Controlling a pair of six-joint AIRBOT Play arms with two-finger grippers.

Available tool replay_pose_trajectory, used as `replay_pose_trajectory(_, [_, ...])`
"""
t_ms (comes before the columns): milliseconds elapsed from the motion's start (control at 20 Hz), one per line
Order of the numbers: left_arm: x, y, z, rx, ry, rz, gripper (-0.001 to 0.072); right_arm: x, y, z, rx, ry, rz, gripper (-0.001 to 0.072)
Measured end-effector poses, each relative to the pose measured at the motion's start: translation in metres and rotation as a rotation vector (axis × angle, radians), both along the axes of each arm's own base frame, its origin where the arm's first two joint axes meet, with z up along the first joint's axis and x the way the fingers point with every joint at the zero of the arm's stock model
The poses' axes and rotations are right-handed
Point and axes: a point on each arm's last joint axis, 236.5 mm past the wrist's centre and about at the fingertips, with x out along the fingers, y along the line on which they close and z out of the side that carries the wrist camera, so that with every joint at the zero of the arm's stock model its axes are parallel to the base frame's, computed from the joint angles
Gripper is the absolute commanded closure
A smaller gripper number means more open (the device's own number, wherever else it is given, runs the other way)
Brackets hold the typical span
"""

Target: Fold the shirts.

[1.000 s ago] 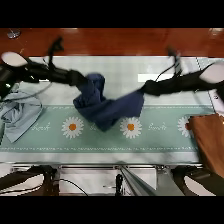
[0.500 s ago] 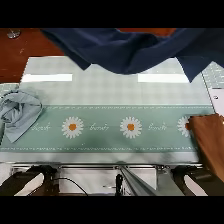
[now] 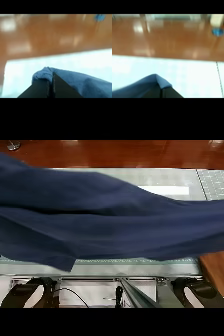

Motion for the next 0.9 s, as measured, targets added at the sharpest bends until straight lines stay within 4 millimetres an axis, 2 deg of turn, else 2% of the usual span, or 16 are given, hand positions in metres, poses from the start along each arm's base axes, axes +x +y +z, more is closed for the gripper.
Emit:
replay_pose_trajectory(100, [0.002,0.010,-0.038,0.005,0.130,0.044,0.0681,0.001,-0.002,-0.035,0.005,0.112,-0.018,0.0692])
replay_pose_trajectory(200, [0.009,0.016,-0.085,0.003,0.278,0.072,0.0681,0.004,-0.001,-0.075,0.012,0.230,-0.024,0.0692])
replay_pose_trajectory(350, [0.020,0.019,-0.173,0.002,0.530,0.094,0.0681,0.015,0.004,-0.146,0.019,0.423,-0.028,0.0693])
replay_pose_trajectory(450, [0.031,0.020,-0.229,0.003,0.658,0.102,0.0681,0.031,0.007,-0.191,0.026,0.511,-0.035,0.0693])
replay_pose_trajectory(550, [0.045,0.020,-0.276,-0.008,0.739,0.116,0.0681,0.054,0.008,-0.229,0.034,0.568,-0.050,0.0693])
replay_pose_trajectory(650, [0.064,0.020,-0.311,-0.026,0.780,0.130,0.0681,0.081,0.006,-0.260,0.031,0.608,-0.083,0.0693])
replay_pose_trajectory(900, [0.123,-0.001,-0.372,-0.145,0.793,0.112,0.0681,0.163,-0.015,-0.322,0.038,0.686,-0.192,0.0692])
